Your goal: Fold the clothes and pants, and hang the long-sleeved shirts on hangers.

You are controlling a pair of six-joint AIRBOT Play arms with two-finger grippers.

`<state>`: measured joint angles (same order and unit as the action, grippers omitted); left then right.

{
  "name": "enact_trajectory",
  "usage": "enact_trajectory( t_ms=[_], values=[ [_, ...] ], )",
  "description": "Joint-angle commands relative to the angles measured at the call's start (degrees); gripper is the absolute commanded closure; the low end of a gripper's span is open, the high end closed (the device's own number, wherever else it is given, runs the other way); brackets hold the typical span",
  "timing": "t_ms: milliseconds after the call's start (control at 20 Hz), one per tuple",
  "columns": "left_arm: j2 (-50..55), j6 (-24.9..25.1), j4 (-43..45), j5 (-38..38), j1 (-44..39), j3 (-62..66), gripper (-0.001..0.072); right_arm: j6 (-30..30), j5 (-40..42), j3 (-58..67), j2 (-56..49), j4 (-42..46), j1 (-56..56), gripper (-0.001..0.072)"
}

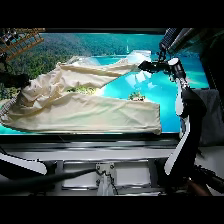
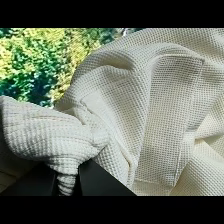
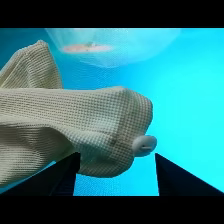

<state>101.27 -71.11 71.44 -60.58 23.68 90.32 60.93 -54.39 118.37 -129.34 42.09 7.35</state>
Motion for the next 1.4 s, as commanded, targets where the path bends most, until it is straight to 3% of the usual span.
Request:
enact_trajectory(
  t_ms=[0,250,350,750,1050,1350],
  values=[
    [0.07,0.0,0.02,0.07,-0.02,0.04,0.0684,-0.66,1.62,0.09,-0.28,0.15,-0.24,0.0192],
    [0.09,0.0,0.0,0.55,-0.02,0.04,0.0683,-2.16,1.99,0.07,-1.09,0.13,-0.33,0.0209],
    [0.09,0.0,-0.02,1.18,-0.13,0.04,0.0684,-3.06,2.62,0.07,-1.09,0.13,-0.52,0.0247],
    [0.09,0.0,-0.13,1.55,-1.07,0.04,0.0684,-3.58,4.94,0.26,-1.03,-0.42,-1.38,0.0678],
    [-0.68,0.0,0.04,-0.13,-0.96,0.04,0.0683,0.52,3.52,0.11,2.36,5.86,-0.5,0.0685],
    [-6.67,0.02,0.04,2.89,-0.96,0.07,0.0685,3.87,-2.8,-3.63,14.27,16.02,-0.09,0.0685]
  ],
)
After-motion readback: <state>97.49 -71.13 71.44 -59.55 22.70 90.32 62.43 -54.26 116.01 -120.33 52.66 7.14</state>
